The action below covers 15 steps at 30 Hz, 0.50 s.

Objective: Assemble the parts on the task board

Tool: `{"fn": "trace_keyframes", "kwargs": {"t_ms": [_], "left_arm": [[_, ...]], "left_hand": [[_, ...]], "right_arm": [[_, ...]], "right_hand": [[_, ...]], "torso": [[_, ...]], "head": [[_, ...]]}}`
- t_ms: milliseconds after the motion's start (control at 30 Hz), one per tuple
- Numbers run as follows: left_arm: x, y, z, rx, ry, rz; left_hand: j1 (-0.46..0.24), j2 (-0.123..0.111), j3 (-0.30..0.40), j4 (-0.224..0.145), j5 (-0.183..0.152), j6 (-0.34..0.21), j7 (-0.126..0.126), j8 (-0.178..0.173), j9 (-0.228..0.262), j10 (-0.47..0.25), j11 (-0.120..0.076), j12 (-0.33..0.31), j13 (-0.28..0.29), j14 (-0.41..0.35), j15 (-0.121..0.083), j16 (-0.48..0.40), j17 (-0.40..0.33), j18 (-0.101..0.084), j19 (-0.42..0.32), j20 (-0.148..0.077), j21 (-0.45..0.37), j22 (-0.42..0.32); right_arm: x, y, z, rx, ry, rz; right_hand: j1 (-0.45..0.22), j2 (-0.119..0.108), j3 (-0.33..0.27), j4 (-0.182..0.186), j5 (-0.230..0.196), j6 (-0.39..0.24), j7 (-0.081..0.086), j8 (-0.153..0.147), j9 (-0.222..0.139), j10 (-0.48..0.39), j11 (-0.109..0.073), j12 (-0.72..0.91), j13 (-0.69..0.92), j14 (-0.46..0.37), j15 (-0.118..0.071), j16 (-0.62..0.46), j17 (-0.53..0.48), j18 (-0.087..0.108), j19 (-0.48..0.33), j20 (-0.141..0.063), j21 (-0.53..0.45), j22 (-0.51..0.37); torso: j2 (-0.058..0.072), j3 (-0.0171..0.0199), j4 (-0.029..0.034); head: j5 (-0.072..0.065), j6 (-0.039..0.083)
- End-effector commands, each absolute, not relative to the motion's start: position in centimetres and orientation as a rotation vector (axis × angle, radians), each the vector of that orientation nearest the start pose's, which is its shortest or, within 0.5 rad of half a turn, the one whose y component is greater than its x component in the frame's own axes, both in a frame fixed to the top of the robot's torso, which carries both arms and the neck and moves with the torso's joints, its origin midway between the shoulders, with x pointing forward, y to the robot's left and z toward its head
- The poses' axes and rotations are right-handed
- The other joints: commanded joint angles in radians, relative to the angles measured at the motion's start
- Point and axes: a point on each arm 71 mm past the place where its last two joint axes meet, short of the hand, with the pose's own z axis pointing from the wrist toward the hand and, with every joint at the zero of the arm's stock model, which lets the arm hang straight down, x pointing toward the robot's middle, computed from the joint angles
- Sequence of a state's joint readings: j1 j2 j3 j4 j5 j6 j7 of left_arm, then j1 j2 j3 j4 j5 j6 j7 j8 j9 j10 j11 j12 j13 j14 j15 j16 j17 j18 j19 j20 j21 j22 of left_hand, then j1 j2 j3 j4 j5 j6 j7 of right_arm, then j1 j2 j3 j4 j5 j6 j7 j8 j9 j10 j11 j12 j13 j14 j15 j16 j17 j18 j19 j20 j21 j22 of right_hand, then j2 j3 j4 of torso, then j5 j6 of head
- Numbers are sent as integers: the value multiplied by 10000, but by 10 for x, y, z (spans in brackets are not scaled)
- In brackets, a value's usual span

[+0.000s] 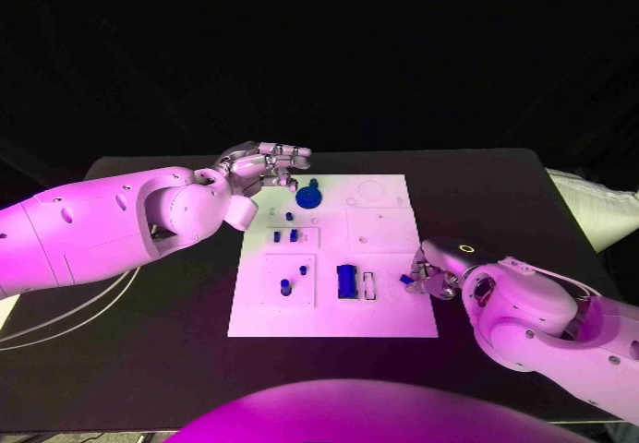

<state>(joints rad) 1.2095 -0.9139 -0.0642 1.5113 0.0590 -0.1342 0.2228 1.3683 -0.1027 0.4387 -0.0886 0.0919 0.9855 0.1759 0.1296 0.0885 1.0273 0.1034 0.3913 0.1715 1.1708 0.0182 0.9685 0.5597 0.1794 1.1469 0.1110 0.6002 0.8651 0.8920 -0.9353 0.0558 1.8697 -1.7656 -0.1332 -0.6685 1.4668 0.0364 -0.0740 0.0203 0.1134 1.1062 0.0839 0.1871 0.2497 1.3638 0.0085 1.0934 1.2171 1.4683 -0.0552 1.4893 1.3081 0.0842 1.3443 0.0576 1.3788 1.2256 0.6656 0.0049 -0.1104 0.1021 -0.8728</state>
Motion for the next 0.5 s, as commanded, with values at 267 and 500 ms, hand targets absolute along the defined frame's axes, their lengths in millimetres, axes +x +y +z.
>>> {"fn": "trace_keyframes", "kwargs": {"t_ms": [267, 500], "left_arm": [[484, 237, -193, -12441, 16274, -15712], [483, 238, -193, -12447, 16267, -15701]], "left_hand": [[9, 72, -42, -1, 63, -83, -5, 71, -13, -94, -14, 75, 11, -50, -3, 38, -13, 32, -23, 57, -52, -13], [9, 72, -42, -1, 63, -83, -5, 71, -13, -94, -14, 75, 11, -50, -3, 38, -13, 32, -23, 57, -52, -13]], "right_arm": [[370, -176, -265, -1324, 19765, 2608], [369, -173, -257, -235, 19048, 3555]], "right_hand": [[132, 303, 588, -159, 969, 138, -22, -153, -78, 42, -79, -26, 48, 742, -78, -25, 1240, -99, 104, -65, -9, 129], [-157, 273, 1240, -218, 1556, 152, -35, -192, -57, 129, -92, 60, 111, 766, -87, 33, 1338, -142, 244, -82, 110, 332]], "torso": [[0, 0, -12], [5, 4, -3]], "head": [[-2, 2], [-3, 2]]}}
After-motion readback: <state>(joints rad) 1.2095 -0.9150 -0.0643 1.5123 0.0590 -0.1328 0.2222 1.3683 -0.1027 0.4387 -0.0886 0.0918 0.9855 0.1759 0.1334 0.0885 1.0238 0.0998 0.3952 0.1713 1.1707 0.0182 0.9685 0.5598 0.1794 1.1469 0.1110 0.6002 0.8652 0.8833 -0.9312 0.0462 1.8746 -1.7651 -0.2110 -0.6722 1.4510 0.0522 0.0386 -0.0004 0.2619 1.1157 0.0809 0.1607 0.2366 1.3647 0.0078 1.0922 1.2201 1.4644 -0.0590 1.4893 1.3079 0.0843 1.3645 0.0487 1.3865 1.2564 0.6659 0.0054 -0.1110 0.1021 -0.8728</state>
